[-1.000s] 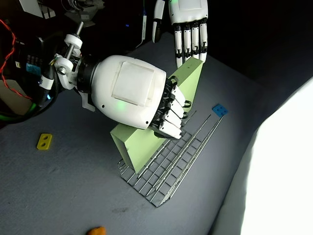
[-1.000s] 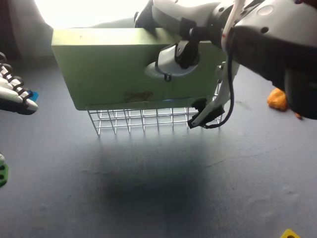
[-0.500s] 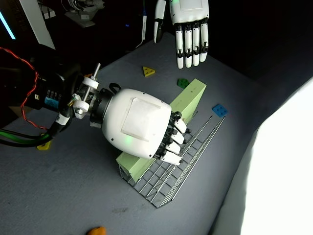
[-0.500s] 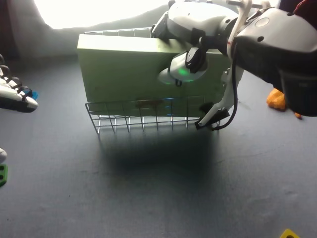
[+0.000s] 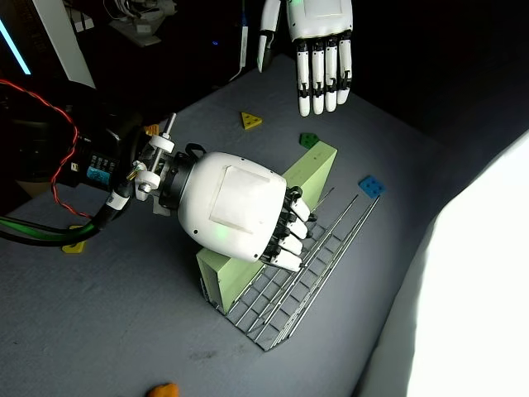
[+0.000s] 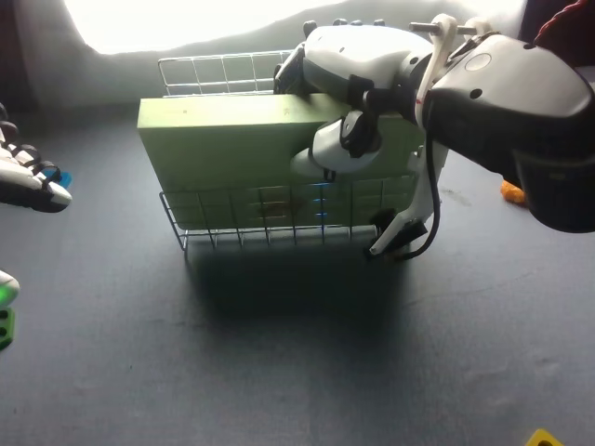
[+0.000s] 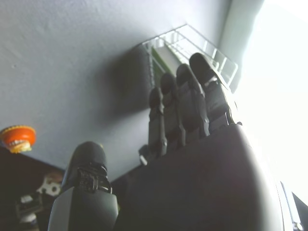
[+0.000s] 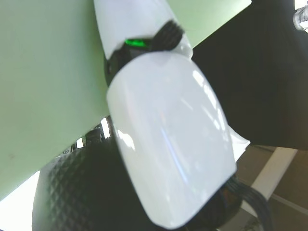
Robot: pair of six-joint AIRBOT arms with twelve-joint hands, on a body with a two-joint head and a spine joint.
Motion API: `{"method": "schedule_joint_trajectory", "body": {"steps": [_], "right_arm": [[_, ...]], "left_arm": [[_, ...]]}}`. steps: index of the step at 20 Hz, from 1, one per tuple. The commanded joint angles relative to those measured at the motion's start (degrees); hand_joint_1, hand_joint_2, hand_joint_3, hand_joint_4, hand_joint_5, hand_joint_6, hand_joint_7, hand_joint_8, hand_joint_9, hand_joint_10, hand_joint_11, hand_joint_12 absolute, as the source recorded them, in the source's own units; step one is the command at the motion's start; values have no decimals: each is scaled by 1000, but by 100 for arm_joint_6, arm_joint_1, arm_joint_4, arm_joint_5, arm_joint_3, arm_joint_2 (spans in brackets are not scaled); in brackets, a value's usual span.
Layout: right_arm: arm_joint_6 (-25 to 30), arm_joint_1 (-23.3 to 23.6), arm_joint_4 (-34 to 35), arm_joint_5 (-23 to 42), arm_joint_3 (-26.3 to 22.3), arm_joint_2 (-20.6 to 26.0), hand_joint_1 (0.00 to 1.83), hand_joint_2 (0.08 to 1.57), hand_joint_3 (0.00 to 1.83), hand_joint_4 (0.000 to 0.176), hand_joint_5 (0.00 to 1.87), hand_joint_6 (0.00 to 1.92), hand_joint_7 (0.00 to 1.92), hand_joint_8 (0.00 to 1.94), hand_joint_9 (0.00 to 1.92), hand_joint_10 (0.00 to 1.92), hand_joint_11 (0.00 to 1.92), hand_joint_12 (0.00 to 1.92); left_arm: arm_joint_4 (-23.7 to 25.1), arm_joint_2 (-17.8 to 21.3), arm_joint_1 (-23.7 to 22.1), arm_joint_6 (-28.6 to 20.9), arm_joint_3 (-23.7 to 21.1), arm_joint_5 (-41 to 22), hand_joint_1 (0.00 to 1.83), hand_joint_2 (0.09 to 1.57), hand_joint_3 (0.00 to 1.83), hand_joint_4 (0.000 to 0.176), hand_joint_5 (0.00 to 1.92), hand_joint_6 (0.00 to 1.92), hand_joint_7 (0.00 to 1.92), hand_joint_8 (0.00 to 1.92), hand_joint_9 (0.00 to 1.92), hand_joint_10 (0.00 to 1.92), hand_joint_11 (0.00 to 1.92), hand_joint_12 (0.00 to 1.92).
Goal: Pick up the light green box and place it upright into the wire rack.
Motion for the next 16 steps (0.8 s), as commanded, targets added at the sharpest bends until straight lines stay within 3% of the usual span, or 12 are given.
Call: {"method": "schedule_joint_trajectory", "body": {"steps": [1, 3, 4, 5, 6, 8, 9, 10, 11, 12, 14, 16], "right_arm": [[14, 34, -272, 249, 8, 32, 1233, 1191, 0, 0, 874, 992, 825, 1475, 717, 1580, 580, 1808], [7, 31, -272, 248, 8, 33, 1233, 1185, 0, 0, 894, 960, 827, 1476, 698, 1611, 584, 1840], [5, 27, -272, 248, 7, 33, 1330, 1202, 1, 0, 754, 1059, 823, 1384, 763, 1595, 574, 1850], [2, 23, -272, 249, 7, 35, 1220, 1206, 1, 0, 789, 1126, 833, 1401, 695, 1516, 517, 1843], [-4, 22, -272, 249, 7, 37, 1191, 1206, 0, 0, 739, 1259, 879, 1274, 707, 1383, 497, 1778], [-4, 18, -272, 241, 6, 39, 1149, 1244, 3, 0, 661, 1432, 808, 1304, 627, 1226, 416, 1652], [-3, 12, -272, 227, 4, 40, 1105, 1239, 0, 0, 716, 1367, 674, 965, 602, 1140, 382, 1615], [-3, 12, -272, 221, 4, 41, 1099, 1233, 0, 0, 735, 1342, 678, 812, 606, 1101, 377, 1602], [-2, 14, -271, 216, -1, 46, 1104, 1145, 0, 0, 414, 951, 598, 658, 529, 1003, 308, 1561], [-1, 22, -271, 205, -15, 57, 1076, 1139, 0, 0, 323, 733, 547, 546, 491, 940, 276, 1566], [-1, 24, -271, 196, -29, 65, 1067, 1135, 0, 0, 337, 595, 563, 448, 488, 907, 267, 1569], [-1, 32, -270, 189, -39, 76, 1058, 1072, 0, 0, 262, 435, 447, 416, 358, 987, 139, 1658]], "left_arm": [[55, -16, -60, -4, -1, 472, 117, 1258, 0, 0, 286, 18, 315, 3, 267, 7, 0, 801], [55, -16, -60, -5, 3, 472, 108, 1261, 1, 0, 308, 20, 341, 9, 291, 13, 0, 811], [55, -16, -60, -5, 4, 472, 95, 1267, 3, 0, 275, 4, 316, 3, 272, 4, 0, 772], [55, -16, -60, -5, 4, 472, 95, 1267, 3, 0, 286, 8, 312, 3, 264, 0, 0, 764], [55, -15, -60, -5, 3, 472, 123, 1261, 0, 0, 269, 3, 297, 1, 256, 0, 0, 768], [55, -15, -61, -5, 4, 472, 111, 1262, 0, 3, 239, 0, 263, 0, 228, 0, 0, 697], [55, -15, -63, -5, 3, 472, 109, 1264, 1, 1, 251, 6, 271, 3, 233, 3, 0, 695], [55, -15, -63, -5, 1, 472, 108, 1265, 1, 0, 254, 7, 272, 4, 234, 3, 0, 695], [55, -15, -63, -5, 1, 472, 105, 1267, 2, 2, 225, 1, 238, 0, 207, 1, 0, 664], [55, -15, -63, -5, 1, 472, 122, 1265, 0, 0, 222, 1, 232, 0, 203, 1, 0, 664], [55, -15, -63, -5, 3, 472, 126, 1264, 0, 0, 222, 1, 230, 0, 202, 1, 0, 666], [55, -15, -64, -5, 1, 472, 126, 1267, 1, 0, 209, 0, 211, 1, 190, 1, 0, 667]]}}
